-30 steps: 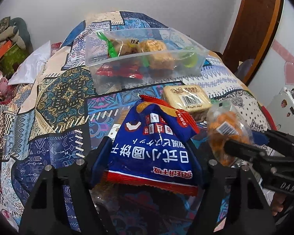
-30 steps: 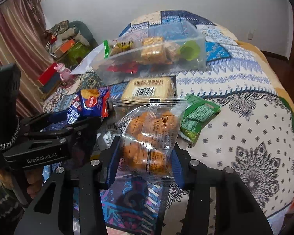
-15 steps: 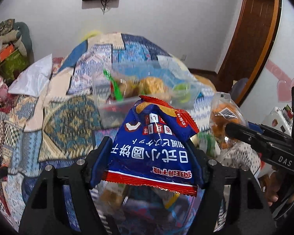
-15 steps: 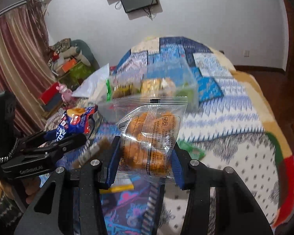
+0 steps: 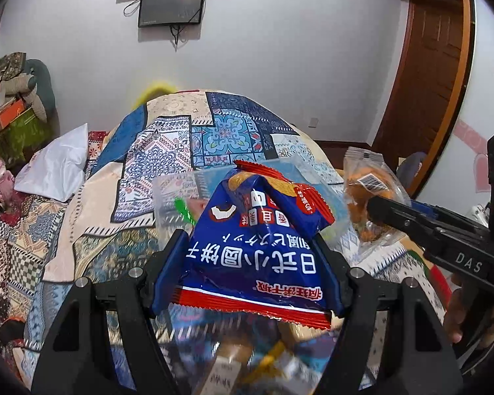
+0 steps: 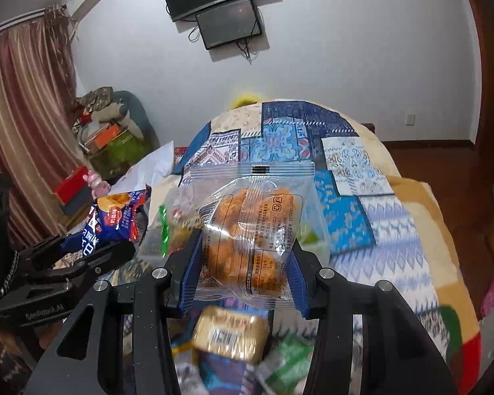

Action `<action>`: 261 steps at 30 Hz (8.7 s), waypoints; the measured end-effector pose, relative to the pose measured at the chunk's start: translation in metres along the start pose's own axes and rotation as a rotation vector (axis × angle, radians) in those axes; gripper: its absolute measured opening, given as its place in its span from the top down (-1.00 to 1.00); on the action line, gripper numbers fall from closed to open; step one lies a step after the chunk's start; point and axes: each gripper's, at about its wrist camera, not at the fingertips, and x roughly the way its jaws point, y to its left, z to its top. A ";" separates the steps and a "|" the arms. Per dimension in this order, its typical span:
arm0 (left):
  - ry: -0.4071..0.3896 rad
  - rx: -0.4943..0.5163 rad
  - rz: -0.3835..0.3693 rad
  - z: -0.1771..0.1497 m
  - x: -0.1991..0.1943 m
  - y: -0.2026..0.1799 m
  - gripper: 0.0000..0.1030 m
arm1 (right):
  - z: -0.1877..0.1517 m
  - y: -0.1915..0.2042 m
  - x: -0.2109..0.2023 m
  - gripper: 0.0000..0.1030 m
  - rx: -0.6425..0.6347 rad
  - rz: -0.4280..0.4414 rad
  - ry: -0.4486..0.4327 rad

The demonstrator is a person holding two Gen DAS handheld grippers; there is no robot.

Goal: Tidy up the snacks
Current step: 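Drop the blue biscuit bag into the box with the left gripper while the right drops the bun packet, then grasp the biscuit roll with the left gripper while the right grasps the green snack bag, then drop the biscuit roll into the box with the left gripper while the right drops the green bag, then grasp the yellow-white chip bag with the left gripper while the right grasps the square bread cake, then drop the chip bag into the box with the left gripper while the right drops the bread cake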

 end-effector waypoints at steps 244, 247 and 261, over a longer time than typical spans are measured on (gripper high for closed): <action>0.205 -0.070 -0.003 -0.085 -0.003 -0.025 0.17 | -0.087 -0.029 0.009 -0.52 0.027 -0.026 0.135; 0.158 -0.066 -0.006 -0.064 -0.011 -0.018 0.17 | -0.072 -0.025 0.011 -0.52 0.019 -0.020 0.100; 0.035 -0.058 0.038 0.013 0.008 0.018 0.17 | -0.003 -0.014 0.047 -0.52 -0.014 -0.025 -0.024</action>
